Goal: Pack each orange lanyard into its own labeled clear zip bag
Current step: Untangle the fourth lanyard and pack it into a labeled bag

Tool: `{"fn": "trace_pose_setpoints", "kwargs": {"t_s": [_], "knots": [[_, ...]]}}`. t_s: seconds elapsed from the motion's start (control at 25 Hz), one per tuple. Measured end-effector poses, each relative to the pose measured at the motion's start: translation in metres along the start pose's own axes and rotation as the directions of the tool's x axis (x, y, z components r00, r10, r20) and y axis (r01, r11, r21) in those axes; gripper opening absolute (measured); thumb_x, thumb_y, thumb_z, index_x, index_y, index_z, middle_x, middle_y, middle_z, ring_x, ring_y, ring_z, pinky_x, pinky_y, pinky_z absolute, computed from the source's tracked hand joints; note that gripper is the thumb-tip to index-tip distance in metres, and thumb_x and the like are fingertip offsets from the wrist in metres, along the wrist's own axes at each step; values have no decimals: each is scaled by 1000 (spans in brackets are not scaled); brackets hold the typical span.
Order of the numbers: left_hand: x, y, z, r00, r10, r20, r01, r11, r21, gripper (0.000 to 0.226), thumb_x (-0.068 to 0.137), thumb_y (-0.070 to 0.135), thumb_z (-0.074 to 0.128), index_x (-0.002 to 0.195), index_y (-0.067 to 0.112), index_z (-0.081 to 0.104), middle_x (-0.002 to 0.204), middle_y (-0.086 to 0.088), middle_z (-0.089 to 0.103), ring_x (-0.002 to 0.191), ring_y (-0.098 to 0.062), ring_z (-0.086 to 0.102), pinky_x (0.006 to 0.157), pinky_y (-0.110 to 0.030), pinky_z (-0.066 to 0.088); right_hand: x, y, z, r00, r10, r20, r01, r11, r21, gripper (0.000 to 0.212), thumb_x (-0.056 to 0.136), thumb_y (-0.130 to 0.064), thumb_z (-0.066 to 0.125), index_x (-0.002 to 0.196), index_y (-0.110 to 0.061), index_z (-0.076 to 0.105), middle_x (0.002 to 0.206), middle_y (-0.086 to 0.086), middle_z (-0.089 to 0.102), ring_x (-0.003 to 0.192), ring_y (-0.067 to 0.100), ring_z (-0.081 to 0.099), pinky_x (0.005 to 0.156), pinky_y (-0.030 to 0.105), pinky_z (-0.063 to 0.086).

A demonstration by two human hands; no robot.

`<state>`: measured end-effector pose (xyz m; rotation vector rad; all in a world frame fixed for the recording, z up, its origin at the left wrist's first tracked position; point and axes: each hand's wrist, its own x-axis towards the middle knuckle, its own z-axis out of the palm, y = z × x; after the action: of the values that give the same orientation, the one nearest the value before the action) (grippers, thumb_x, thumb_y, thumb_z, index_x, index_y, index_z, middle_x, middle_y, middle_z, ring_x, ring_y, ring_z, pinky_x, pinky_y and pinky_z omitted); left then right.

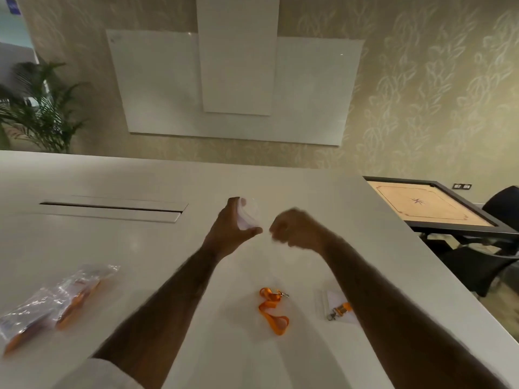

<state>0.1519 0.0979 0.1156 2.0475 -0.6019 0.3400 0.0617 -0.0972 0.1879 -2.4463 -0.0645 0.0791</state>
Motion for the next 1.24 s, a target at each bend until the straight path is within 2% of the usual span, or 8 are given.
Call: {"fn": "trace_pose_setpoints", "kwargs": {"t_s": [0.08, 0.16, 0.32, 0.64, 0.8, 0.92, 1.12, 1.24], "knots": [[-1, -3, 2, 1000, -10, 11, 10, 1000, -11, 85, 64, 53, 88, 131, 26, 42, 132, 11, 54, 121, -13, 52, 92, -20, 44, -5, 14, 36, 906, 73, 417, 89, 930, -356, 66, 78, -25, 85, 138, -19, 59, 139, 10, 57, 126, 26, 55, 96, 27, 46], [-1, -1, 5, 1000, -7, 24, 7, 1000, -26, 85, 64, 53, 88, 130, 27, 42, 132, 13, 53, 122, -12, 51, 91, -15, 42, -8, 26, 73, 838, 98, 537, 222, 837, -499, 88, 76, -28, 87, 151, -20, 43, 154, 9, 43, 139, 27, 40, 114, 33, 33], [-4, 6, 8, 1000, 4, 25, -3, 1000, -27, 87, 58, 67, 80, 127, 32, 40, 131, 17, 52, 120, -10, 50, 87, -14, 40, -11, 41, 109, 876, 38, 482, 285, 763, -580, 76, 77, -15, 81, 146, -15, 49, 145, 6, 51, 131, 26, 47, 103, 34, 41], [-4, 8, 7, 1000, 12, 12, -12, 1000, -2, 89, 56, 70, 78, 128, 33, 39, 131, 15, 52, 120, -12, 51, 88, -20, 45, -22, 47, 132, 962, -109, 250, 250, 718, -649, 19, 89, -4, 49, 96, 0, 66, 104, 21, 65, 94, 43, 66, 70, 38, 49], [-4, 9, 5, 1000, 30, 2, -30, 999, 11, 85, 60, 63, 82, 127, 32, 39, 129, 16, 52, 118, -13, 52, 90, -25, 48, -14, 45, 88, 977, -156, 149, 207, 868, -451, 25, 82, 2, 56, 100, -2, 72, 106, 14, 70, 99, 31, 66, 81, 35, 52], [-3, 8, 3, 1000, 20, -20, -19, 999, 37, 86, 60, 61, 82, 128, 31, 40, 127, 15, 53, 116, -14, 53, 92, -30, 51, -6, 28, 11, 994, -72, -86, 69, 997, -38, 32, 71, 19, 62, 95, 2, 73, 90, 17, 70, 83, 33, 69, 75, 43, 59], [1, 14, 6, 999, 40, -33, -38, 998, 58, 83, 62, 57, 84, 128, 33, 39, 128, 14, 53, 115, -13, 54, 93, -33, 53, -10, -29, -67, 872, -74, -485, 296, 867, 401, 46, 76, 15, 69, 113, -13, 71, 92, 10, 70, 76, 17, 73, 59, 34, 61], [5, 21, 10, 998, 56, -22, -55, 996, 67, 84, 65, 55, 86, 130, 32, 38, 129, 14, 52, 115, -12, 53, 90, -26, 51, -9, -51, -63, 911, -110, -399, 337, 756, 561, 26, 80, 12, 71, 103, 0, 69, 91, 6, 74, 78, 20, 75, 61, 31, 60]]}}
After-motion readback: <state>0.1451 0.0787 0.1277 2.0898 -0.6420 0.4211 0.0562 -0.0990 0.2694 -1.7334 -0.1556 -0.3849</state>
